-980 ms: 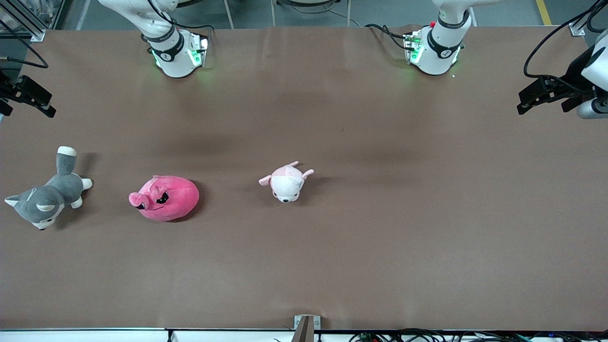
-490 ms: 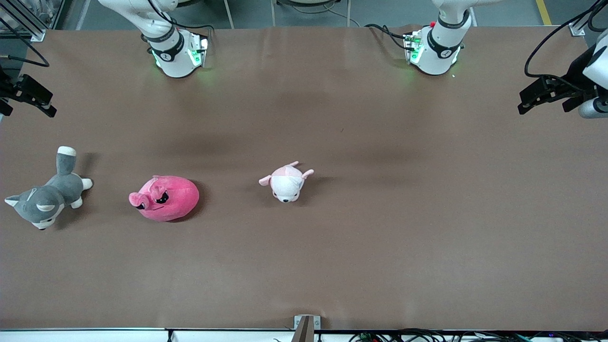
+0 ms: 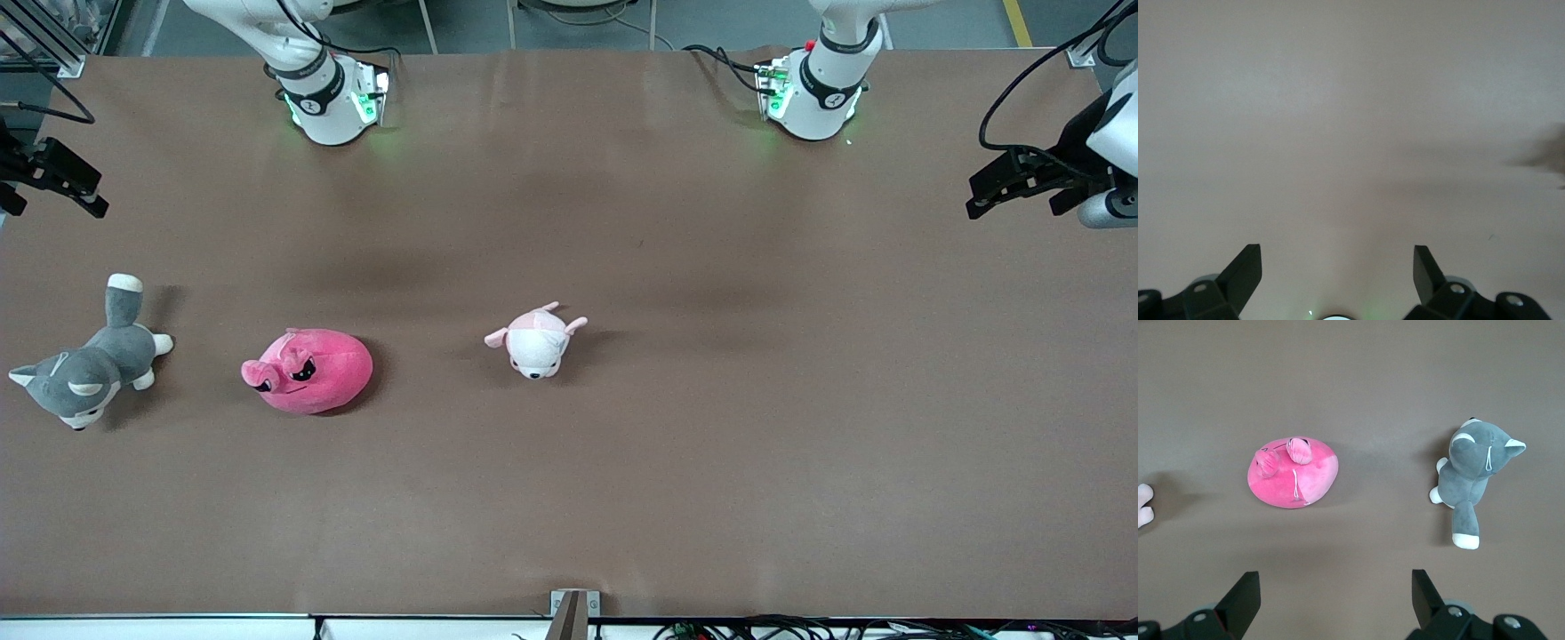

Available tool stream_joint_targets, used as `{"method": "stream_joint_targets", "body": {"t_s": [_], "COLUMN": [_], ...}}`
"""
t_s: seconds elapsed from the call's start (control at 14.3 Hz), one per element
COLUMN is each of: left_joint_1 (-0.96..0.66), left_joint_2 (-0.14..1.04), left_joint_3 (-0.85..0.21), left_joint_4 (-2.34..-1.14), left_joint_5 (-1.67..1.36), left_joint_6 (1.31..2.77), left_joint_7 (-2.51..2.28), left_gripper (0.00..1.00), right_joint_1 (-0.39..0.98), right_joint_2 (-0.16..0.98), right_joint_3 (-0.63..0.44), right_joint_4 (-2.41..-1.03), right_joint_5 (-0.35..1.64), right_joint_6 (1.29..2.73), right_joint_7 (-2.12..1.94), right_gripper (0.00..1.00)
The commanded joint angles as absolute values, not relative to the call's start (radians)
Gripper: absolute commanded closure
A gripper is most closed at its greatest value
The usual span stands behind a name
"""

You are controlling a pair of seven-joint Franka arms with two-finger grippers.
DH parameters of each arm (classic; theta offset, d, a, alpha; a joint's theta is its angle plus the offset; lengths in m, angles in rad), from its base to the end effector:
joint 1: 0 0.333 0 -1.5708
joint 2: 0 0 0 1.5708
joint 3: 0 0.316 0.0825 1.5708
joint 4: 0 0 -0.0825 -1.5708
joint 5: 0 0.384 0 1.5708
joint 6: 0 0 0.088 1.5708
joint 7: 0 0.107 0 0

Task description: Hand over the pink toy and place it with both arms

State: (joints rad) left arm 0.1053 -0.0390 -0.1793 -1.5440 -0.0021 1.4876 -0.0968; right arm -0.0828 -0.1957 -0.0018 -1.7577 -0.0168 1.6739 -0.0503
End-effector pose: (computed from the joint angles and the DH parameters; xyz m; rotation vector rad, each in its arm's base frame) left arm 0.5325 -0.0419 0.6507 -3.1349 -0.0358 0.0275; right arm 0.5002 -0.0442 0.6484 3.1125 -0.0521 0.1722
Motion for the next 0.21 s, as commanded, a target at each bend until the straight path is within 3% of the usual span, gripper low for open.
{"method": "stream_joint_targets", "body": {"t_s": [0.0,0.14], "left_joint_1": [0.109,0.110], "left_joint_2": [-0.032,-0.034], "left_joint_3": [-0.183,-0.176], "left_joint_4": [-1.519,-1.519], "left_joint_5": [-0.002,-0.002], "left_joint_6": [1.471,1.471], "left_joint_7": [-0.100,-0.097], "left_gripper": [0.00,0.00], "right_joint_1": [-0.078,-0.078], "right_joint_2": [-0.216,-0.216], "right_joint_3": [-0.002,-0.002], "right_joint_4": [-1.764,-1.764], "right_joint_5": [-0.023,-0.023], "right_joint_6": [1.666,1.663], "right_joint_7": [-0.032,-0.032], "right_gripper": [0.00,0.00]}}
